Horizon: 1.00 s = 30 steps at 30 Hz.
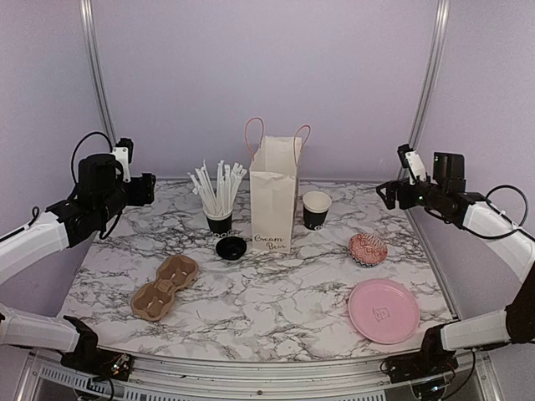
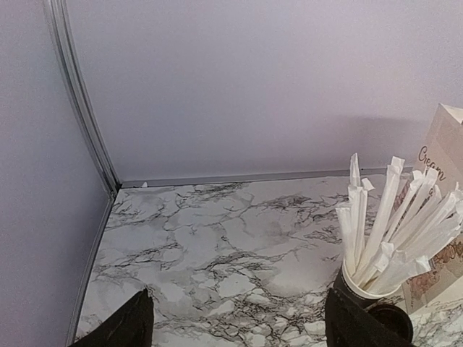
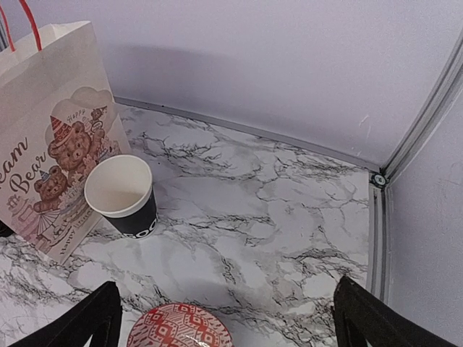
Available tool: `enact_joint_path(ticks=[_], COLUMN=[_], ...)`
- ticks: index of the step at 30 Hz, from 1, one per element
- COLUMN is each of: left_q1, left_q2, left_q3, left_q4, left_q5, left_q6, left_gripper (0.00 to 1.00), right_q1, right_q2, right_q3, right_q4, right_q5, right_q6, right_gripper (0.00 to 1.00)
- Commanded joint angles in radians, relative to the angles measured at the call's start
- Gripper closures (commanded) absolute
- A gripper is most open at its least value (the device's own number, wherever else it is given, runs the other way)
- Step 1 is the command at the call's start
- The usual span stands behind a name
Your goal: Pack the takeout coffee
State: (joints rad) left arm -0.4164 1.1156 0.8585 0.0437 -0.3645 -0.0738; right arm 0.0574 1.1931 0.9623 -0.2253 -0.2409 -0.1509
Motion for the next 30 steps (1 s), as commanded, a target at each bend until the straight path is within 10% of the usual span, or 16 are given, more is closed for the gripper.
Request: enact_joint_path(ticks=[1,7,14,30], left_q1=[0.008,0.008,0.006,0.005], left_q2=[-0.011,-0.004,-0.003,-0.010], left_q3=[-0.010,0.003,0.014,0.022], left_q4=[0.045,0.030,0.027,0.024], left_q5=[0.067,0.206,0.292,0.350], left_q6=[0.014,0.015,-0.002,-0.019], left_gripper=[0.19,0.23,0.25,0.24], right_q1=[-0.010,0.070,0.168,0.303], right_q2=[-0.003,0.121,0.405,0.802], right_q3=[0.042,0.195,0.460,0.807], right_q4=[0.035,-0.105,-0.302,-0.493], right_q5=[-0.015,-0.188,-0.121,-0.126], right_q6=[0.003,-0.308,-0.438,-0.608], right_gripper=[0.01,0.06,0.46,0.39])
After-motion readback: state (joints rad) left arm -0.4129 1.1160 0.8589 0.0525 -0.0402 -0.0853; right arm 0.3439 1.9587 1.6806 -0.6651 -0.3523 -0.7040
